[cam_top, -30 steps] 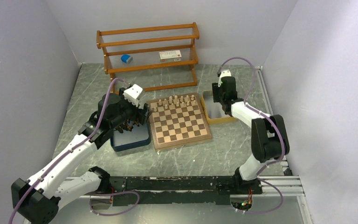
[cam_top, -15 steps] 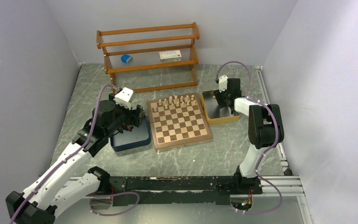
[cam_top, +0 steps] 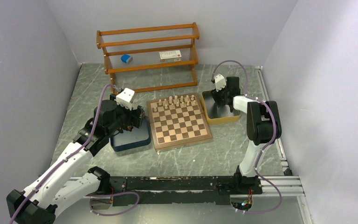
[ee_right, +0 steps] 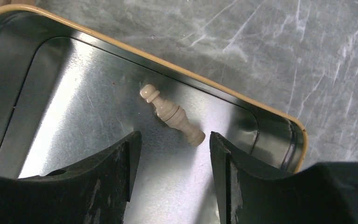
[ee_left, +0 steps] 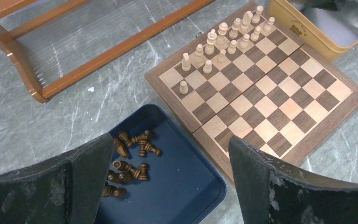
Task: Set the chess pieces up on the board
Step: Pick up the chess piece from the storage box.
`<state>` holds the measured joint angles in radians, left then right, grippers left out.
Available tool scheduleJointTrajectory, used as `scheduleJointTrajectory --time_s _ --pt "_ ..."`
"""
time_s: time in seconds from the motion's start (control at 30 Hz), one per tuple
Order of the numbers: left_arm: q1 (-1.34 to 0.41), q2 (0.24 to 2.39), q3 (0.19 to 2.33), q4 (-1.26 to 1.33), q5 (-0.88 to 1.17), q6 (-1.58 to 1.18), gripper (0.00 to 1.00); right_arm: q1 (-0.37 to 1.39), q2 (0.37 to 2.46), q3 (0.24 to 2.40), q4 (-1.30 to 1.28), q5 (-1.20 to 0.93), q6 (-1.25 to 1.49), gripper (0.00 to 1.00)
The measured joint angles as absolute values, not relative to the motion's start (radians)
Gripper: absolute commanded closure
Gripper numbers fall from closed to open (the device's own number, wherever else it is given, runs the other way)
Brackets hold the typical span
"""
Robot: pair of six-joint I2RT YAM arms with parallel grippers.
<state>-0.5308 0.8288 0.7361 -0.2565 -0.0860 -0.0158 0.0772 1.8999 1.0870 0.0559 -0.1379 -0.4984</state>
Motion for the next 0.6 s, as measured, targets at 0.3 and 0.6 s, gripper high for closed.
scheduleJointTrajectory --time_s 0.3,0.6 --pt "-0.531 0.830 0.736 -0.260 -0.081 -0.015 0.03 0.062 1.933 1.143 -0.002 -0.242 -0.537 0.52" --pt "-0.531 0.832 0.736 -0.260 -0.078 -0.016 0.03 0.058 1.960 1.205 -0.113 -0.306 -0.551 0.61"
